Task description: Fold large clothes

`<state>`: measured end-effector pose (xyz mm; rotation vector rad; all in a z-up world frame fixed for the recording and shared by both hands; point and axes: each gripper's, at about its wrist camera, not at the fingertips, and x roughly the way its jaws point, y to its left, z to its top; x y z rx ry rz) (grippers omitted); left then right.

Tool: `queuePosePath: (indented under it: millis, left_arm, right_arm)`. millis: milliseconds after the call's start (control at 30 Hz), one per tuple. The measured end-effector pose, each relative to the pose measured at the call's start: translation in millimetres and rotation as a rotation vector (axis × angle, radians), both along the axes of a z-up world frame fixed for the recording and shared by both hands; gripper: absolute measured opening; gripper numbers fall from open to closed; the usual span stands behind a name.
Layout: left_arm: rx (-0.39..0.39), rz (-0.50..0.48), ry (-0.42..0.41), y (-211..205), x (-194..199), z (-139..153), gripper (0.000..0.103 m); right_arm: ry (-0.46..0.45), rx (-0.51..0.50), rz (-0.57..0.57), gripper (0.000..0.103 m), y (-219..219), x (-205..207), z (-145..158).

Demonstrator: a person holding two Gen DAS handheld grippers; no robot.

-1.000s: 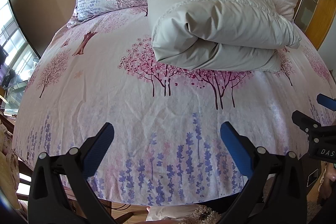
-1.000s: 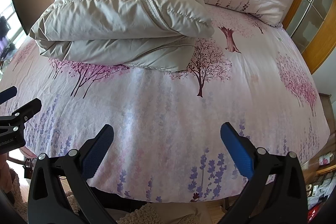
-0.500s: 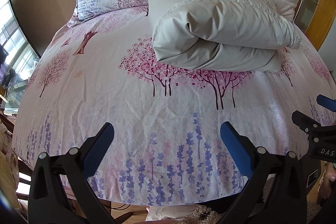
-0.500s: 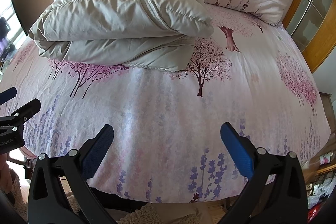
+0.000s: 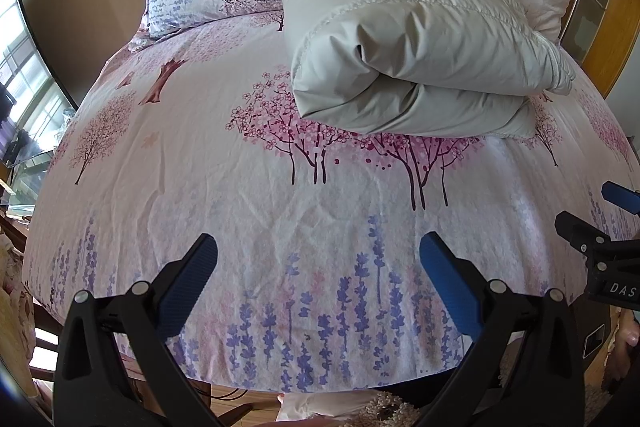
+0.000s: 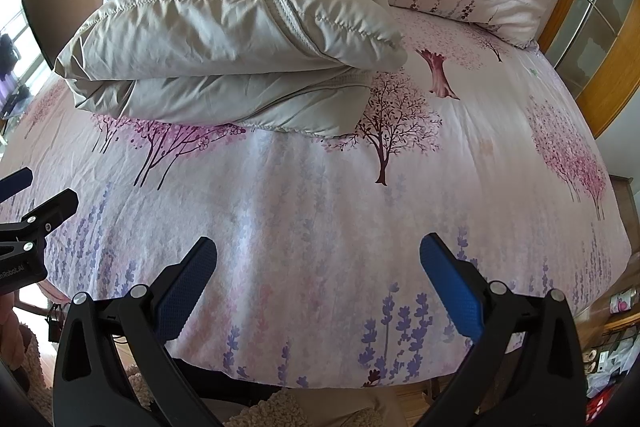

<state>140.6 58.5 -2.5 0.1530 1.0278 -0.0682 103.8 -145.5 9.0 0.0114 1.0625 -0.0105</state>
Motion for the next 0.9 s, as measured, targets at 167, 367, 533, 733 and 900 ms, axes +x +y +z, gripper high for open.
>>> queuePosePath:
  millis: [167,367,533,733,900]
  left_arm:
    - [0.001,-0.001,0.0,-0.5,0.2,-0.1,0.101]
    - [0.001,0.001,0.003,-2.1,1.4,-1.0,0.101]
    - [0.005,-0.003,-0.002,-3.6,0.8,-1.2,0.101]
    - [-0.002,-0.005,-0.001,-5.6,-1.6,-0.4,0.101]
    - [-0.005,-0.003,0.0,-4.5,-1.9,-0.1,0.101]
  right_arm:
    - [-0.001,0.002,0.002,0.102,2.7,0.3,0.5]
    - [0.005,0.007,0.004,0.102,5.6,1.2,-1.0]
    - [0.007,0.007,0.0,0.102,7.5,0.7,-2.4]
    - [0.004,0.005,-0.001,0.102,9.0,0.5,-2.7]
    - [0.004,0.005,0.0,0.102,9.3,0.7,-3.0]
